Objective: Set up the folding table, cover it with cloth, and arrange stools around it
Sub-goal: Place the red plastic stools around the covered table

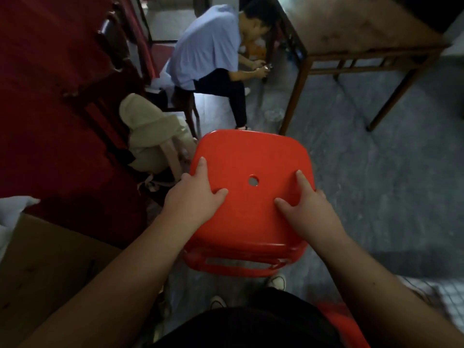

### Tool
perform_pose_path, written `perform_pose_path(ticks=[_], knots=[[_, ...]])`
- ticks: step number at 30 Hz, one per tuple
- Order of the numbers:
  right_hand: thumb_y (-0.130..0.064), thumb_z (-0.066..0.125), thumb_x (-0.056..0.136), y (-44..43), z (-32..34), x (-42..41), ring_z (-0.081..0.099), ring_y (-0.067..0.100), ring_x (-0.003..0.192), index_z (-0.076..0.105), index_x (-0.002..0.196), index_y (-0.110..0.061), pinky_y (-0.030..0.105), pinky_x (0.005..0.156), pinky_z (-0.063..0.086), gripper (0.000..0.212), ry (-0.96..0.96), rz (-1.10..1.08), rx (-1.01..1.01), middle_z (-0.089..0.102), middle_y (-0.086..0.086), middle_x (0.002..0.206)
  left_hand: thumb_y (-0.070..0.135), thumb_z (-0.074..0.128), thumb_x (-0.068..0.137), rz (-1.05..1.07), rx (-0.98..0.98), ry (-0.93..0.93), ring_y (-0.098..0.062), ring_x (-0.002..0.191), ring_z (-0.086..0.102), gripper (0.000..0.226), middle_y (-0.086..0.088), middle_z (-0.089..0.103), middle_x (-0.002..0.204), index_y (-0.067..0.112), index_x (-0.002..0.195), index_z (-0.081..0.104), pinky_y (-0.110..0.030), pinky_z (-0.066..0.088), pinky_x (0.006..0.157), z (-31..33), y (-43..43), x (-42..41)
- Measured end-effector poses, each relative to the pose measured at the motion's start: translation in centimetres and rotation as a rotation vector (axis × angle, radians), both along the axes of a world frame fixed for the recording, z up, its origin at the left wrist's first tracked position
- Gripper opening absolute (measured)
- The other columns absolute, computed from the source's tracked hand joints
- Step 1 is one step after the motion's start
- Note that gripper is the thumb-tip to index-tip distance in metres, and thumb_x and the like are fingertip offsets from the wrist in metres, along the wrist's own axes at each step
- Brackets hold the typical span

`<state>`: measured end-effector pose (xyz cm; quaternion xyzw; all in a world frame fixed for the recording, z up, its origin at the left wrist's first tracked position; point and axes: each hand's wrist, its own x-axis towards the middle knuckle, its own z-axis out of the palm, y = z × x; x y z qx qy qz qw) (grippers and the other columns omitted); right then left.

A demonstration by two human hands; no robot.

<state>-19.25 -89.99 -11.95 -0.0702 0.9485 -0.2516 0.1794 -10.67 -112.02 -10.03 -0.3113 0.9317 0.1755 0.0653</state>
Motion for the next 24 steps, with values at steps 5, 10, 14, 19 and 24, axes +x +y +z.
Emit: perform_pose_path(ticks=[5,10,14,19,24], knots=[[-0.061,0.062,0.086,6.1,-0.8,-3.6,0.057,0.038,0.119,0.009,0.156,-0.045,0.05,0.101,0.047,0.09,-0.035,-0.121,0.029,0.041,0.019,0.142,0.065,0.054,0.087,-0.117,0.024,-0.026,-0.037,0.119,0.055,0.094,-0.019,0.048,0.138,0.029,0.158,0.002,-0.044,0.045,0.092,-1.1,5.2,-6.0],[-0.06,0.061,0.087,12.8,-1.7,-8.6,0.056,0.037,0.12,0.007,0.157,-0.045,0.05,0.099,0.048,0.089,-0.069,-0.218,0.05,0.037,0.018,0.146,0.064,0.056,0.087,-0.202,0.075,-0.047,-0.036,0.12,0.055,0.095,-0.018,0.047,0.14,0.032,0.157,0.001,-0.048,0.046,0.095,-3.1,11.3,-13.7],[-0.062,0.06,0.087,18.7,-2.2,-13.4,0.057,0.038,0.119,0.007,0.157,-0.045,0.051,0.1,0.048,0.089,-0.085,-0.286,0.073,0.038,0.019,0.144,0.065,0.056,0.085,-0.29,0.107,-0.061,-0.034,0.126,0.052,0.096,-0.014,0.043,0.147,0.031,0.156,0.001,-0.049,0.045,0.101,-3.9,16.7,-20.6],[-0.063,0.058,0.087,25.0,-1.9,-18.8,0.058,0.037,0.118,0.007,0.157,-0.044,0.049,0.097,0.048,0.089,-0.083,-0.397,0.09,0.038,0.019,0.146,0.067,0.055,0.085,-0.412,0.107,-0.043,-0.034,0.118,0.057,0.093,-0.014,0.052,0.139,0.032,0.155,0.005,-0.048,0.046,0.096,-4.0,22.8,-28.5],[-0.059,0.062,0.087,29.8,-1.6,-23.0,0.057,0.04,0.117,0.01,0.157,-0.043,0.05,0.098,0.047,0.089,-0.058,-0.528,0.071,0.041,0.02,0.14,0.064,0.057,0.087,-0.516,0.088,-0.035,-0.035,0.121,0.055,0.093,-0.015,0.049,0.14,0.031,0.156,0.006,-0.045,0.044,0.098,-3.3,28.3,-35.5]])
